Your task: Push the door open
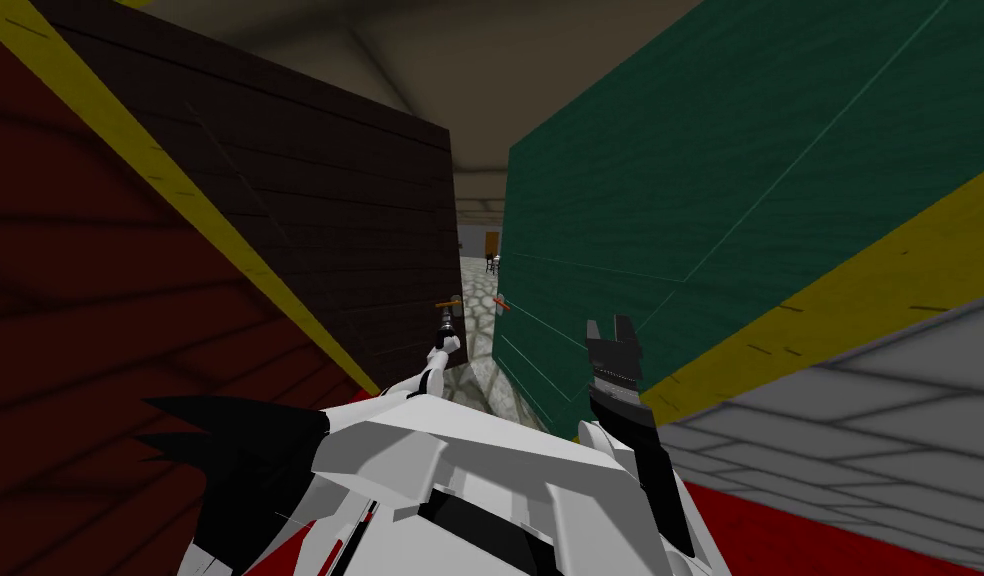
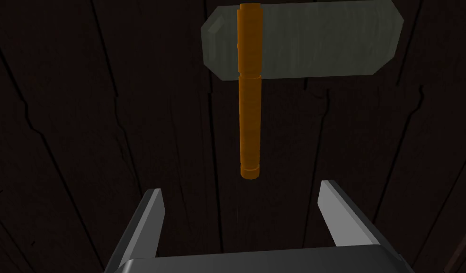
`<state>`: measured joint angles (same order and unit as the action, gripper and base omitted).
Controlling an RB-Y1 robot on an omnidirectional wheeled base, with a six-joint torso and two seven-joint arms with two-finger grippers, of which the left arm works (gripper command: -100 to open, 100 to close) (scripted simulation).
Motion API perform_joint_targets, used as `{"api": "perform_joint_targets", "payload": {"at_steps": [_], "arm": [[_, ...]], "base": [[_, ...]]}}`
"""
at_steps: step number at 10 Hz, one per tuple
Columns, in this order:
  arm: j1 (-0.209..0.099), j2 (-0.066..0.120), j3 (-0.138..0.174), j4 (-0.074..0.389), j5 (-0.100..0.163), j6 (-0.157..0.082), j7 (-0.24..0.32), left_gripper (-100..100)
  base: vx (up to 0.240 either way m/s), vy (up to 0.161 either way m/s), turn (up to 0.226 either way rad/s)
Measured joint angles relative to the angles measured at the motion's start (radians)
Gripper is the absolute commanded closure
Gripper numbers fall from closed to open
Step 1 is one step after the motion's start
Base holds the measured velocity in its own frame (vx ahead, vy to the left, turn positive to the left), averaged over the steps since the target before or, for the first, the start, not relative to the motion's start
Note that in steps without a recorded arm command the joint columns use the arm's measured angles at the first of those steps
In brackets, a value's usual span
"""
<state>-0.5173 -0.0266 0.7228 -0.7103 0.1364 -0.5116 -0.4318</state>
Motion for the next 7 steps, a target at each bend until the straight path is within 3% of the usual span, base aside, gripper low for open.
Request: {"api": "perform_joint_targets", "payload": {"at_steps": [2,3,5,7], "arm": [[-0.014,0.036,0.029,0.024,0.013,-0.026,-0.022,-100],[-0.011,0.045,0.044,0.018,0.02,-0.036,-0.036,-100],[-0.027,0.047,0.085,0.043,0.036,-0.075,-0.073,-100],[-0.029,0.018,0.118,0.044,0.05,-0.102,-0.103,-100]], "base": [[0.147,0.186,-0.244],[0.174,0.227,-0.21],[0.121,0.222,-0.272],[0.119,0.164,-0.144]]}}
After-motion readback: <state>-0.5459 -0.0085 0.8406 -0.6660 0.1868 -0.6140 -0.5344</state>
